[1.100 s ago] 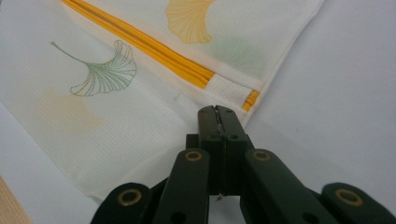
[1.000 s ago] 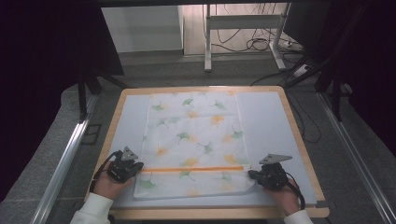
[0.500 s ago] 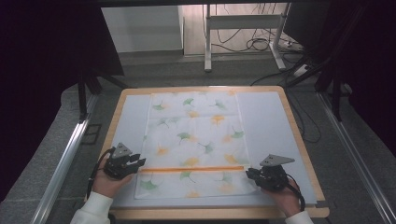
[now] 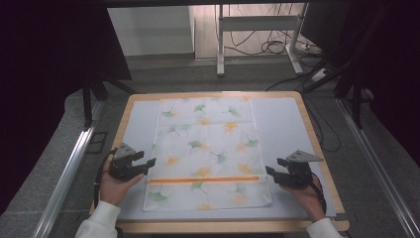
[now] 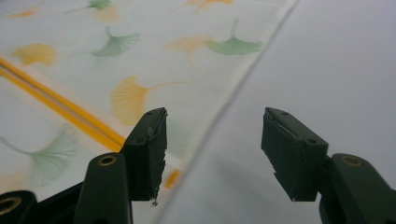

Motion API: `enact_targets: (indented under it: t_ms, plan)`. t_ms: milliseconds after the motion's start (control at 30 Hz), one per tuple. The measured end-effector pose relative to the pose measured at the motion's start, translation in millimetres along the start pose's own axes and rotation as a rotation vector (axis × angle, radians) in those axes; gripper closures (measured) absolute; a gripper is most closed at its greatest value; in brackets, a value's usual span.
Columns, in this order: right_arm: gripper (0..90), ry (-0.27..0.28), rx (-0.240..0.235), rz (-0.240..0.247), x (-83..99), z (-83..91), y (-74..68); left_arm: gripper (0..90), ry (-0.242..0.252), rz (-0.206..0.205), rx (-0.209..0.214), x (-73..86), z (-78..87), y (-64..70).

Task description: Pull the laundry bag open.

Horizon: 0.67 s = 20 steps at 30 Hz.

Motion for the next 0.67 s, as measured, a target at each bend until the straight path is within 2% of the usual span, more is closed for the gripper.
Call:
enact_targets:
  t_ms: [133, 200, 400, 533, 667]
  plan:
    - [40.0, -0.007, 0.029, -0.038, 5.6, 1.4, 18.0, 41.5, -0.024, 0.006, -0.017, 1.8, -8.6, -8.1]
    - [39.9, -0.002, 0.031, -0.047, 7.4, 4.2, 21.5, 41.4, -0.032, 0.008, -0.016, 6.1, -7.8, -10.8]
    - [38.6, -0.020, 0.030, -0.036, 11.0, 6.8, 22.2, 40.1, -0.037, -0.005, -0.014, 13.1, -1.0, -12.1]
    - [37.8, 0.002, 0.029, -0.033, 11.0, 10.3, 19.4, 40.0, -0.033, 0.005, -0.005, 13.8, 0.6, -10.6]
    - [37.3, 0.032, 0.030, -0.052, 12.9, 15.3, 18.9, 39.8, -0.037, 0.008, -0.006, 13.0, -0.7, -10.9]
Point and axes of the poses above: each handheld gripper's, and its own axes: z roughly backward along the jaws, x roughly out of its underside, y roughly to its right, the point moved 3 cm from there along -z, roughly forward along the jaws, and after that the axes turned 7 degrees about -x, right-handed, at the moved point
